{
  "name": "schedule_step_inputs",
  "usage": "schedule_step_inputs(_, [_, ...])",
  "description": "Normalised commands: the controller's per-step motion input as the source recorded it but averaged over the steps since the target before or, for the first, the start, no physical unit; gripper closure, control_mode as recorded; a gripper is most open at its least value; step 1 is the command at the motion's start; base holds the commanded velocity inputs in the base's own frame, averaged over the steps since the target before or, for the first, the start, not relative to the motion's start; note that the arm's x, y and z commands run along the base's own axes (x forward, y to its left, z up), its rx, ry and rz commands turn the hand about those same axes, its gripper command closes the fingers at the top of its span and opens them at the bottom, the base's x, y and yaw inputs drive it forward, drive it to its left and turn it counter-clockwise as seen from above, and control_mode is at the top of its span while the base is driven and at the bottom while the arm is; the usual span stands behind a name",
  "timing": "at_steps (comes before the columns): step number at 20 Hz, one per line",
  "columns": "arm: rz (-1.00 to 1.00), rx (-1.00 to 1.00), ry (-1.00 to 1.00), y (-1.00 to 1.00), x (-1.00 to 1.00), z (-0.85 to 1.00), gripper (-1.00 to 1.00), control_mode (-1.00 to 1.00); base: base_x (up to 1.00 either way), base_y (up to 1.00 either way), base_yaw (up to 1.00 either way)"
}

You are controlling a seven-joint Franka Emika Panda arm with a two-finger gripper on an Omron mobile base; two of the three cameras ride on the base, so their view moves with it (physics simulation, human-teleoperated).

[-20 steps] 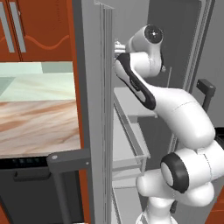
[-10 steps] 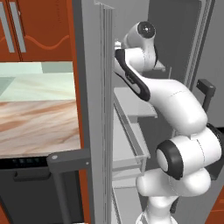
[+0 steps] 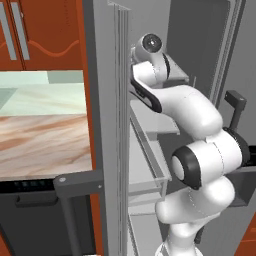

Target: Take a sugar cube from the saucer and place it inside the coffee. Then, grab milk from the fridge and place it next to the coffee on the counter to sweeten the coffee.

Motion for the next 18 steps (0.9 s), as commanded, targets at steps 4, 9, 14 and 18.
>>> schedule_step_inputs(4, [-0.07,0.0,0.0,0.21,0.36,0.0,-1.0,-1.0,0.0,0.0,0.0])
schedule_step_inputs(9, [-0.07,0.0,0.0,0.1,0.33,0.0,-1.0,-1.0,0.0,0.0,0.0])
schedule_step_inputs(14, [-0.04,0.0,0.0,0.01,0.17,0.0,-1.0,-1.0,0.0,0.0,0.0])
schedule_step_inputs(18, [-0.04,0.0,0.0,0.0,0.21,0.0,-1.0,-1.0,0.0,0.0,0.0])
